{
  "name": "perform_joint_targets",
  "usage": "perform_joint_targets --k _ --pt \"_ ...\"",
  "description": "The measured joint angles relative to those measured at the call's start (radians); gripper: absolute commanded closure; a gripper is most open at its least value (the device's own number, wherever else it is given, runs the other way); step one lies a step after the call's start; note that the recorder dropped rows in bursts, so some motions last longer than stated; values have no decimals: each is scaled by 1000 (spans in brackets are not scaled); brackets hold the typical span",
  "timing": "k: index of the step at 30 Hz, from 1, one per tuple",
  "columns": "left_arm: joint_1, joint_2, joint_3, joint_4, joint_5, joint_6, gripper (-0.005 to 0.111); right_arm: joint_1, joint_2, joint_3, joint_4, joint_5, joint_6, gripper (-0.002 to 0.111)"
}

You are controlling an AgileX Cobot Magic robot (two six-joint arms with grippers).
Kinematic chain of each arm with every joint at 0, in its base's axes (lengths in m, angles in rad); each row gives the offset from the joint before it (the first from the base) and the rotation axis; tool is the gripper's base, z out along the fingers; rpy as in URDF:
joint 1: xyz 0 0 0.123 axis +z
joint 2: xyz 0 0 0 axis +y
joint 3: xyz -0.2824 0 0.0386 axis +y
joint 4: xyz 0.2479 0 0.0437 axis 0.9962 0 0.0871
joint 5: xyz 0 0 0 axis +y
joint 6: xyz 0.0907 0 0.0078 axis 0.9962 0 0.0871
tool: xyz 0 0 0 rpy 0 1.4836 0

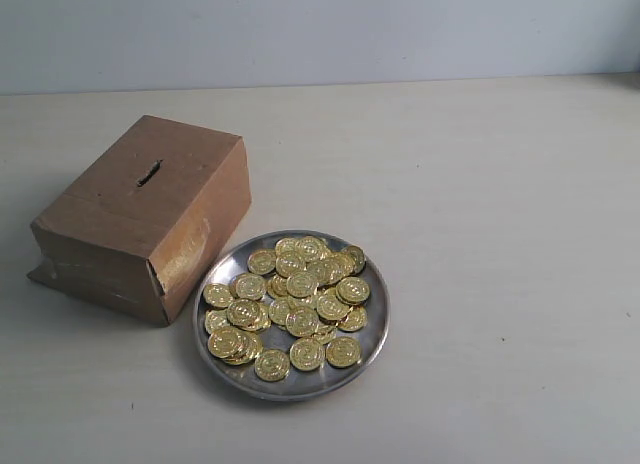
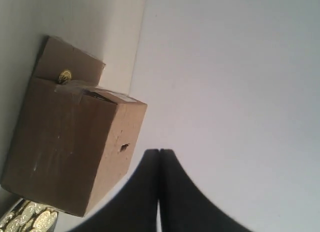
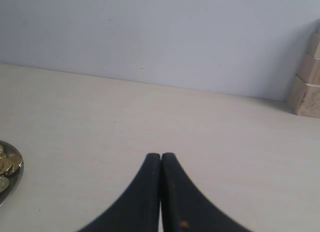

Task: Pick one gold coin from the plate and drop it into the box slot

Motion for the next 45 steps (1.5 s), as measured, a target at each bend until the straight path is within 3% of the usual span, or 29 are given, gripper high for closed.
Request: perform_joint_targets --k 15,17,21,29,33,37,45 --pt "0 0 0 0 11 3 107 0 0 0 0 -4 0 108" --pt "0 0 0 0 11 63 107 0 0 0 0 -4 0 108" --pt "0 0 0 0 11 311 107 0 0 0 0 -4 0 108" --pt "0 0 0 0 11 1233 107 0 0 0 0 -4 0 108" --pt "0 0 0 0 11 1542 107 0 0 0 0 -4 0 108" --pt "0 0 0 0 11 1645 107 0 0 0 0 -4 0 108" --pt "0 0 0 0 11 1670 107 0 0 0 0 -4 0 108"
